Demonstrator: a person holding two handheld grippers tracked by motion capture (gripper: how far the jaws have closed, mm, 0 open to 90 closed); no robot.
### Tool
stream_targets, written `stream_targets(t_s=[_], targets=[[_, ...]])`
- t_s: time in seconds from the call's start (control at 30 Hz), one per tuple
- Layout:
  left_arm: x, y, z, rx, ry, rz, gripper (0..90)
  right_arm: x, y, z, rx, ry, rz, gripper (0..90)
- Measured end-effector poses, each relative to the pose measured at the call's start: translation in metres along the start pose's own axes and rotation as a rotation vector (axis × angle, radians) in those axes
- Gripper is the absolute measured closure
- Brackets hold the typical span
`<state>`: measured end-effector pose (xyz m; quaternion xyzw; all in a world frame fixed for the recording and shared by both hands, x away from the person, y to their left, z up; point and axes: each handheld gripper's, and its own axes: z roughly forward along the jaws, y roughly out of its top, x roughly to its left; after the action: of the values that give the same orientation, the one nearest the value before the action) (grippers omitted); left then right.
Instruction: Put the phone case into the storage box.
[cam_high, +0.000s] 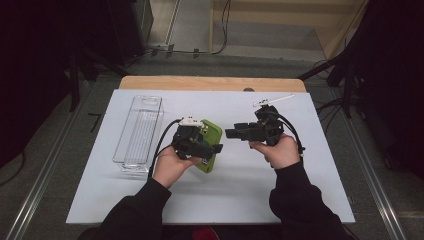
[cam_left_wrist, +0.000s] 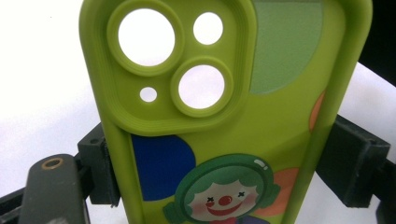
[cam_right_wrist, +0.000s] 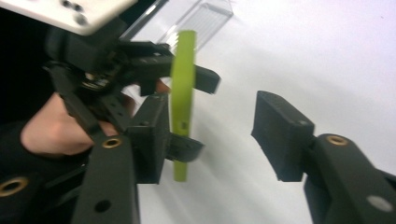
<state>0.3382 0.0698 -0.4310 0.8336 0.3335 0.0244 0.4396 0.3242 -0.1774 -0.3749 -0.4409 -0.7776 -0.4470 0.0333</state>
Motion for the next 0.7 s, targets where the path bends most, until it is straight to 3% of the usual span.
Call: stream_targets(t_s=[0.2, 0.33, 0.57, 0.7], targets=[[0.002, 0.003, -0.005, 0.004, -0.002, 0.000, 17.1, -0.010, -0.005, 0.006, 0.021, -0.035, -0.024, 35.9], [0.005, 0.003, -0.007, 0.015, -0.005, 0.002, 17.0, -0.014, -0.007, 0.009, 0.048, -0.043, -0.032, 35.8], [0.007, 0.005, -0.012, 0.031, -0.013, -0.009, 17.1, -0.018, -0.013, 0.014, 0.053, 0.005, -0.034, 28.5], [0.008, 0.007, -0.016, 0.029, -0.015, -0.010, 17.0, -0.019, -0.018, 0.017, 0.071, -0.011, -0.055, 27.7]])
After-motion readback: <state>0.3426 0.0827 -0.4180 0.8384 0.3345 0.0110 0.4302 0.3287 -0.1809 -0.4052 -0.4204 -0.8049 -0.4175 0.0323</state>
